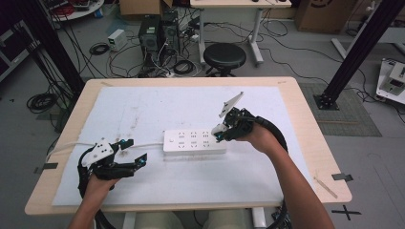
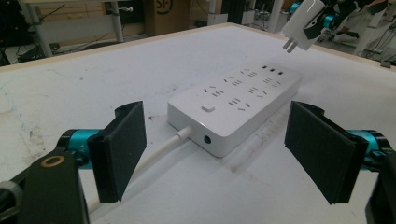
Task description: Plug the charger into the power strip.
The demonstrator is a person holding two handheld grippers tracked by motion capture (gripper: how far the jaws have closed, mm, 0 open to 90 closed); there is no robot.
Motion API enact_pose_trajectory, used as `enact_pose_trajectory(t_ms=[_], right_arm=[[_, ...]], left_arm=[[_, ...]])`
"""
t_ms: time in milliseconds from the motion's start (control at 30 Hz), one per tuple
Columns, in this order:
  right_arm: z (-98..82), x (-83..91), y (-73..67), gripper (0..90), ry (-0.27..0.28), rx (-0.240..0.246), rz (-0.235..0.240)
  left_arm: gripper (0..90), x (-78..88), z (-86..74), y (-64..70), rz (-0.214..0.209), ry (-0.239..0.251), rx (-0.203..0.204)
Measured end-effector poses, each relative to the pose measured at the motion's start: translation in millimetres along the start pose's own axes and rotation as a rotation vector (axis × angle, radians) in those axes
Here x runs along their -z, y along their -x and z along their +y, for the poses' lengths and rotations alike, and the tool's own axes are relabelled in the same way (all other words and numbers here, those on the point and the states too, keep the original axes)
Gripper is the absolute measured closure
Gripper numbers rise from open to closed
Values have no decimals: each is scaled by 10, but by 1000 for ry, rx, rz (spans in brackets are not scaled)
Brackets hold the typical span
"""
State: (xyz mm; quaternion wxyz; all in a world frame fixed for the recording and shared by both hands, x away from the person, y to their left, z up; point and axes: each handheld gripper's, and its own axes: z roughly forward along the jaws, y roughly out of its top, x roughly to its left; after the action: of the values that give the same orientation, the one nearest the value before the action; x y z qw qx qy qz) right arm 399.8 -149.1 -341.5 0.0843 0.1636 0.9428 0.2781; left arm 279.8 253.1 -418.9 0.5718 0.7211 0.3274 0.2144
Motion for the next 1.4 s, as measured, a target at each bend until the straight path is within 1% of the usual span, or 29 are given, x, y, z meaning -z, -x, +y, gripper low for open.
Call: enact_pose_trajectory(t_ms=[67, 167, 200, 267, 333, 400, 467, 600, 667, 767, 900, 1000, 1067, 1133, 1167, 1233, 1267, 1300, 1400], right_arm=[[17, -37, 40, 630, -5, 8, 8], [54, -101, 90, 630, -27, 21, 16], [64, -113, 106, 630, -28, 26, 18], [87, -148, 144, 630, -29, 26, 29], [107, -192, 180, 630, -42, 35, 40], [129, -246, 210, 630, -59, 63, 51], [159, -272, 221, 630, -70, 66, 57], [228, -308, 239, 630, -75, 94, 70], [250, -339, 257, 630, -90, 112, 74], [268, -378, 274, 630, -100, 117, 84], [302, -440, 275, 630, -118, 134, 88], [329, -485, 268, 630, -131, 157, 90], [346, -513, 263, 630, -140, 174, 93], [364, -538, 254, 630, -154, 205, 96], [373, -541, 251, 630, -156, 213, 93], [385, -544, 250, 631, -167, 234, 92], [394, -544, 245, 631, -176, 249, 90], [407, -551, 235, 631, -186, 275, 89], [463, -571, 216, 631, -224, 324, 86]], left_arm=[[208, -1, -7, -3, 2, 7, 10], [208, -1, -18, -8, 3, 13, 15], [208, -1, -21, -13, 4, 14, 11], [208, 4, -27, -15, 6, 15, 17], [208, 4, -34, -19, 7, 18, 25], [208, 2, -38, -25, 5, 18, 20], [208, -3, -39, -28, 4, 18, 20], [208, -13, -40, -42, 3, 16, 23], [208, -14, -40, -47, 2, 15, 24], [208, -15, -42, -49, 2, 15, 25], [208, -14, -49, -54, 3, 19, 28], [208, -11, -55, -59, 2, 18, 29], [208, -10, -59, -59, 2, 20, 31], [208, -6, -63, -63, 2, 23, 33], [208, -2, -63, -70, 1, 20, 28], [208, -2, -68, -76, 3, 22, 32], [208, -5, -70, -76, 3, 25, 36], [208, -6, -70, -77, 3, 24, 36], [208, -8, -70, -78, 2, 25, 34]])
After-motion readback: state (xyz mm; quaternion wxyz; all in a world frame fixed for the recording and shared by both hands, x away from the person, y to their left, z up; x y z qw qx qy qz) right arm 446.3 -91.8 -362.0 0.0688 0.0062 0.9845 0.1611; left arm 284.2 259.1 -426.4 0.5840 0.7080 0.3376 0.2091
